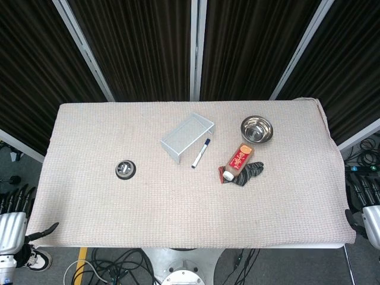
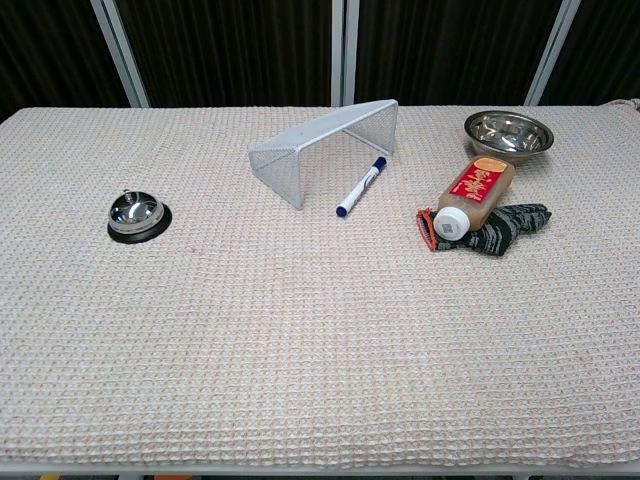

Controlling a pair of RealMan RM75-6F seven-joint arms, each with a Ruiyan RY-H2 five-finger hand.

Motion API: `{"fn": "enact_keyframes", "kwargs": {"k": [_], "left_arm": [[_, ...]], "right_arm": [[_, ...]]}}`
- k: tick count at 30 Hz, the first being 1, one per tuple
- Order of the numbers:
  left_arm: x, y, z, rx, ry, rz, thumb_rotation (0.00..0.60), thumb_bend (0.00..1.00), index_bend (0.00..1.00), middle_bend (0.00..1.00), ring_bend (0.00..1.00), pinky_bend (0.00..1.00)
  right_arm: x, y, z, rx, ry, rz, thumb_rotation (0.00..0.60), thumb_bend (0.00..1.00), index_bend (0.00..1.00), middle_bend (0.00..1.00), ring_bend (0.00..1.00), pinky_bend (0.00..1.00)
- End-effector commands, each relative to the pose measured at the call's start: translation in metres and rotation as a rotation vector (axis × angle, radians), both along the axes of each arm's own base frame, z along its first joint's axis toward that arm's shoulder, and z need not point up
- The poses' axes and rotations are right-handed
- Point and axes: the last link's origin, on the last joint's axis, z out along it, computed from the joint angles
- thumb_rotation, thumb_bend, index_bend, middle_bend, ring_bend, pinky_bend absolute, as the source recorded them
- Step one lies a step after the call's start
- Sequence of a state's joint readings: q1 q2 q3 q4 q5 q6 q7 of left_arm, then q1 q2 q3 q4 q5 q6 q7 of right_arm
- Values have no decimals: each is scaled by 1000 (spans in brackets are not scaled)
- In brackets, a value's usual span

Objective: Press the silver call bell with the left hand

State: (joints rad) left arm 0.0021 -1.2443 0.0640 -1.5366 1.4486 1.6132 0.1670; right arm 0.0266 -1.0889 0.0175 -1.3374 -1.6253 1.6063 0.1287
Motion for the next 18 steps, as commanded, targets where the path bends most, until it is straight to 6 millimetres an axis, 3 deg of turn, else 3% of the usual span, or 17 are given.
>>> {"fn": "enact_keyframes", "kwargs": {"k": [1,13,18], "left_arm": [[0,-1,-1,0,-4,-1,237,0,0,0,0,0],[3,10,-5,-21,-53,-11,241,0,0,0,0,0],[13,44,-17,-96,-93,-97,373,0,0,0,0,0]], "right_arm": [[1,-1,-1,0,-2,2,600,321,0,0,0,0],[2,-3,-4,11,-13,-16,600,321,0,0,0,0],[6,-6,-6,35,-31,5,600,322,0,0,0,0]]}}
